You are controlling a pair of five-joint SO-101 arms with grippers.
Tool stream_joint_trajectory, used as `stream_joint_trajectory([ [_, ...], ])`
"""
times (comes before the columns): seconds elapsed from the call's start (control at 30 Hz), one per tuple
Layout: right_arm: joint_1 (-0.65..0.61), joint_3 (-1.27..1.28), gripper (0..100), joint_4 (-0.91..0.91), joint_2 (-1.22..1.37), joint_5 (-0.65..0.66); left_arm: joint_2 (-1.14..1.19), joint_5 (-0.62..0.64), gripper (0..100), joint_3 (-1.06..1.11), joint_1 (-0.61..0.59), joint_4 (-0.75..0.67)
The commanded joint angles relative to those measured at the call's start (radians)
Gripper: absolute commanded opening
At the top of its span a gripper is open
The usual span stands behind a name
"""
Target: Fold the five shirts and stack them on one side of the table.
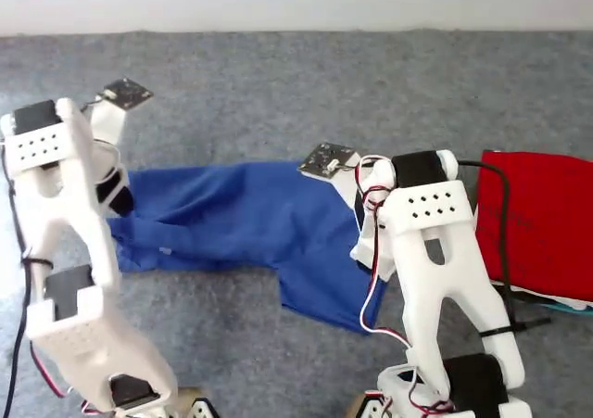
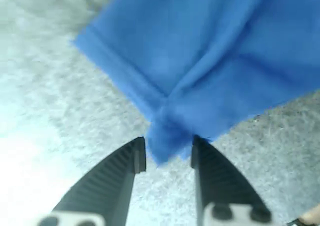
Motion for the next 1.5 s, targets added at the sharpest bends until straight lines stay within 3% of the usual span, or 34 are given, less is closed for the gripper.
stream_joint_trajectory([
  [0.0,-0.004,-0.071,26.6,0.044,-0.054,-0.009,-0.117,-0.005,18,-0.008,-0.009,0.02],
  [0.17,-0.008,-0.12,26.6,0.031,-0.041,-0.009,-0.19,0.005,18,0.004,-0.005,0.017],
  [0.27,-0.008,-0.103,25.7,0.002,-0.041,-0.012,-0.192,0.112,17,0.008,0.014,-0.014],
  [0.5,-0.048,0.104,1.3,-0.136,-0.041,-0.011,-0.031,0.285,1,0.033,0.106,-0.043],
  [0.7,-0.116,0.265,1.0,-0.325,-0.039,-0.052,0.166,0.384,1,0.045,0.132,-0.117],
  [0.93,-0.11,0.394,0.9,-0.479,0.019,-0.087,0.278,0.391,1,0.048,0.112,-0.097],
  [1.27,-0.024,0.327,0.9,-0.42,0.217,-0.087,0.281,0.328,1,0.214,0.084,-0.034],
  [1.47,-0.031,0.259,0.9,-0.381,0.217,-0.087,0.114,0.333,1,0.216,0.071,-0.049],
])
